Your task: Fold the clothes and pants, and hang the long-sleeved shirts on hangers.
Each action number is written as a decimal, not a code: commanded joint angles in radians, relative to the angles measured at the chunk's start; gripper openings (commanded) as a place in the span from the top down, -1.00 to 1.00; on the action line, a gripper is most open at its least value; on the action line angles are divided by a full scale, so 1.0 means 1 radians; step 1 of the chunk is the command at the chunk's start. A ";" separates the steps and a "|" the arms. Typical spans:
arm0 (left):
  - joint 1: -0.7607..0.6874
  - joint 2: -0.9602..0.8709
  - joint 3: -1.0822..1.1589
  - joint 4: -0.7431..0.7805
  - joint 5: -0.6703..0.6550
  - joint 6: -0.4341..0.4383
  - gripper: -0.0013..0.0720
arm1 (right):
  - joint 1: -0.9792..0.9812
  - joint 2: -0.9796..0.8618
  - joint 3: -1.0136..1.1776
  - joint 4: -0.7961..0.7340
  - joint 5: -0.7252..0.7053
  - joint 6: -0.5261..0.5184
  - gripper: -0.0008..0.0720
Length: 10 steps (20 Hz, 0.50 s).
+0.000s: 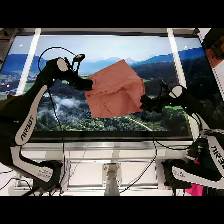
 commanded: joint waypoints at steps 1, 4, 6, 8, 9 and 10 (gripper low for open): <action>0.005 -0.002 0.000 0.002 -0.018 -0.014 0.05 | -0.019 -0.001 -0.046 -0.002 -0.127 0.006 0.96; 0.013 0.007 0.000 0.004 -0.019 0.001 0.75 | -0.098 -0.001 -0.046 0.000 -0.156 0.008 0.96; 0.019 0.037 -0.018 0.001 -0.017 0.002 0.94 | -0.144 -0.001 -0.046 0.000 -0.132 -0.008 0.97; 0.026 0.100 -0.101 -0.023 0.016 0.001 0.94 | -0.182 -0.001 -0.046 0.003 -0.113 -0.050 0.97; 0.032 0.150 -0.180 -0.084 0.055 0.002 0.94 | -0.195 -0.001 -0.046 0.009 -0.109 -0.076 0.96; 0.042 0.202 -0.264 -0.145 0.098 0.002 0.94 | -0.204 -0.002 -0.046 0.010 -0.101 -0.100 0.96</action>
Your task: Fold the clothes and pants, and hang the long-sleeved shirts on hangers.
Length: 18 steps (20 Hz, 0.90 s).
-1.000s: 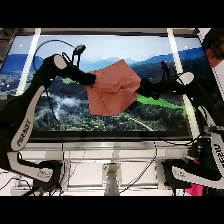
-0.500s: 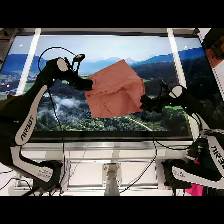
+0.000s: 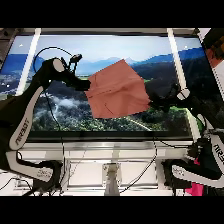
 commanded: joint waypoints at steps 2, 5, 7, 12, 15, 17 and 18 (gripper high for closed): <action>0.039 0.218 -0.345 -0.250 0.177 0.027 0.94 | -0.062 -0.020 -0.002 0.042 0.043 -0.113 0.97; 0.088 0.377 -0.659 -0.587 0.195 0.131 0.94 | -0.074 -0.053 -0.002 0.140 0.072 -0.225 0.96; 0.101 0.435 -0.826 -0.795 0.167 0.265 0.94 | -0.074 -0.073 -0.002 0.202 0.098 -0.288 0.97; 0.105 0.420 -0.957 -0.893 0.136 0.335 -0.24 | -0.074 -0.085 -0.001 0.242 0.145 -0.356 0.96; 0.100 0.391 -0.956 -0.893 0.173 0.338 -0.24 | -0.074 -0.085 -0.001 0.249 0.148 -0.356 0.96; 0.082 0.362 -0.956 -0.901 0.215 0.338 -0.24 | -0.074 -0.085 -0.001 0.266 0.148 -0.357 0.96; 0.067 0.348 -0.956 -0.917 0.233 0.338 -0.24 | -0.074 -0.085 0.002 0.272 0.148 -0.357 0.96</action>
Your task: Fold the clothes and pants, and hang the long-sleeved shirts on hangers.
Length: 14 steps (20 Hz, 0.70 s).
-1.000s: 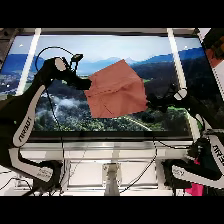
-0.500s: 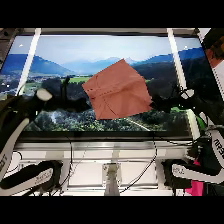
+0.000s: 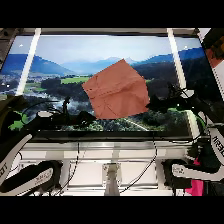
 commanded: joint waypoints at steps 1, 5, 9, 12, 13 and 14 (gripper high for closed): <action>-0.035 -0.043 -0.011 -0.053 0.067 0.011 -0.24 | -0.001 -0.001 0.003 0.037 0.007 -0.011 0.96; -0.086 -0.093 0.009 -0.061 0.177 0.011 -0.24 | 0.001 0.000 0.003 0.049 0.009 -0.014 0.96; -0.098 -0.160 0.063 -0.098 0.201 0.011 -0.23 | 0.001 0.000 0.003 0.068 0.009 -0.027 0.96; -0.119 -0.236 0.121 -0.101 0.199 0.011 -0.23 | 0.001 0.000 0.003 0.098 0.008 -0.037 0.96; -0.126 -0.256 0.138 -0.101 0.199 0.011 -0.23 | 0.001 0.000 0.003 0.099 0.008 -0.037 0.96; -0.130 -0.272 0.155 -0.104 0.199 0.011 -0.11 | 0.001 0.000 0.003 0.099 0.008 -0.037 0.96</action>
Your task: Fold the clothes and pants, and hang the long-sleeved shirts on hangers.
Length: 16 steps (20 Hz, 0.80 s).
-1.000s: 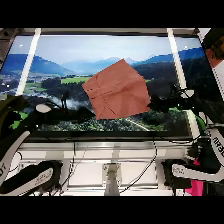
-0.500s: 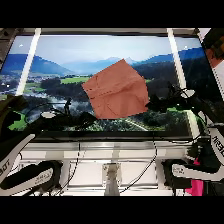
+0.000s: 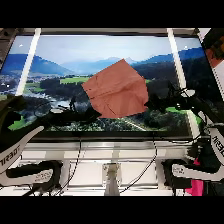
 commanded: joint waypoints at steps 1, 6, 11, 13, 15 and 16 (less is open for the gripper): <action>-0.018 -0.063 0.058 0.001 0.022 0.000 0.06 | 0.001 0.000 0.001 0.016 0.000 -0.006 0.96; -0.001 -0.058 0.116 0.003 -0.046 0.002 0.94 | -0.006 0.000 0.001 0.011 0.006 -0.006 0.96; 0.097 0.064 0.134 0.148 -0.171 0.046 0.94 | -0.106 0.002 0.000 0.005 0.161 -0.053 0.96; 0.129 0.141 0.134 0.296 -0.220 0.019 0.94 | -0.131 0.020 0.000 0.005 0.257 -0.095 0.96; 0.142 0.203 0.134 0.397 -0.291 -0.017 0.94 | -0.130 0.046 0.000 0.006 0.376 -0.145 0.96; 0.142 0.227 0.134 0.426 -0.331 -0.028 0.94 | -0.130 0.061 0.000 0.006 0.441 -0.166 0.96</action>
